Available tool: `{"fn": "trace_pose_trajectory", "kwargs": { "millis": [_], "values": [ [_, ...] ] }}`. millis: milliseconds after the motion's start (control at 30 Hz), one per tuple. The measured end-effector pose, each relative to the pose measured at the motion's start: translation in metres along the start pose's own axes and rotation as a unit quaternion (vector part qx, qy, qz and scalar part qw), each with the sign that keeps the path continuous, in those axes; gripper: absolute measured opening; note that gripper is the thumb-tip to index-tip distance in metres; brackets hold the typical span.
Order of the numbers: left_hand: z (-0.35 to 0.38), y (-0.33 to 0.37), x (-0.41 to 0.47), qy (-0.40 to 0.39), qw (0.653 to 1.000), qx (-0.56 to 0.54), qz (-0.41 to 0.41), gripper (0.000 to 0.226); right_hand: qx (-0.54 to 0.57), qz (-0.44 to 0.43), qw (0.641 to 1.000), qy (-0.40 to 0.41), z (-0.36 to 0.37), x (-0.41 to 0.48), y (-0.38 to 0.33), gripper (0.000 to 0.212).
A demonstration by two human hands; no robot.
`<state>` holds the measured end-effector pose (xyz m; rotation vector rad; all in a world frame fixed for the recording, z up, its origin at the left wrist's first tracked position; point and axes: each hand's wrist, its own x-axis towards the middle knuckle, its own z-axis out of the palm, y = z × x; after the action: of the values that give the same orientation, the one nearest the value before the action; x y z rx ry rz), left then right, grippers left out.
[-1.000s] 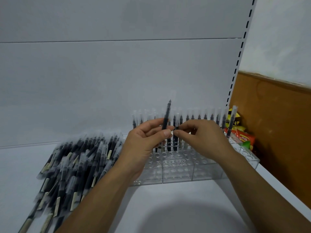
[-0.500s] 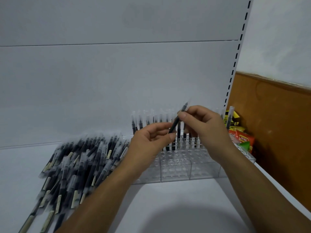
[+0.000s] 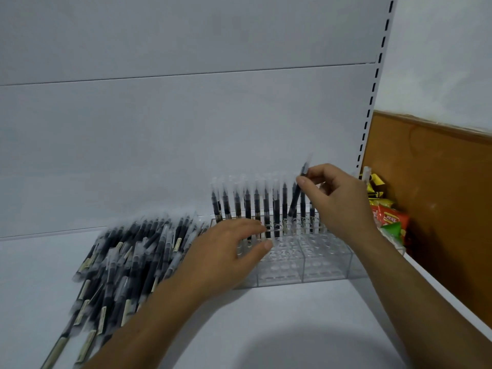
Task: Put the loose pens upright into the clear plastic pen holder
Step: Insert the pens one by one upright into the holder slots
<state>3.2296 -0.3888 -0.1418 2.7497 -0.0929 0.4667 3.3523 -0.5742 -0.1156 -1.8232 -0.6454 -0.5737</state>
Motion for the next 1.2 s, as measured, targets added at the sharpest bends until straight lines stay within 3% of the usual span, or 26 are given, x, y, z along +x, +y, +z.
{"fn": "trace_pose_trajectory", "kwargs": {
  "millis": [267, 467, 800, 867, 1000, 1200],
  "values": [
    [0.009, -0.003, -0.002, 0.025, 0.999, 0.013, 0.019, 0.066, -0.036, -0.013, 0.999, -0.024, 0.004, 0.0, 0.004, 0.006],
    [0.012, -0.006, -0.001, 0.036, 0.999, 0.021, 0.03, 0.061, -0.189, 0.001, 0.969, -0.156, 0.013, -0.003, 0.009, 0.01],
    [-0.009, -0.001, -0.002, -0.016, 0.999, -0.014, 0.03, 0.058, -0.278, 0.034, 0.942, -0.182, 0.006, -0.003, -0.01, 0.018],
    [-0.022, -0.006, -0.007, 0.008, 0.999, -0.034, 0.019, 0.06, -0.311, 0.037, 0.93, -0.191, 0.002, -0.005, -0.016, 0.028],
    [-0.045, -0.035, -0.029, 0.087, 0.995, -0.045, -0.034, 0.035, -0.306, -0.005, 0.933, -0.19, 0.008, -0.018, -0.044, 0.026],
    [-0.069, -0.098, -0.077, 0.181, 0.969, -0.034, -0.167, 0.03, -0.25, -0.13, 0.909, -0.306, 0.089, -0.051, -0.115, 0.028]
  ]
}}
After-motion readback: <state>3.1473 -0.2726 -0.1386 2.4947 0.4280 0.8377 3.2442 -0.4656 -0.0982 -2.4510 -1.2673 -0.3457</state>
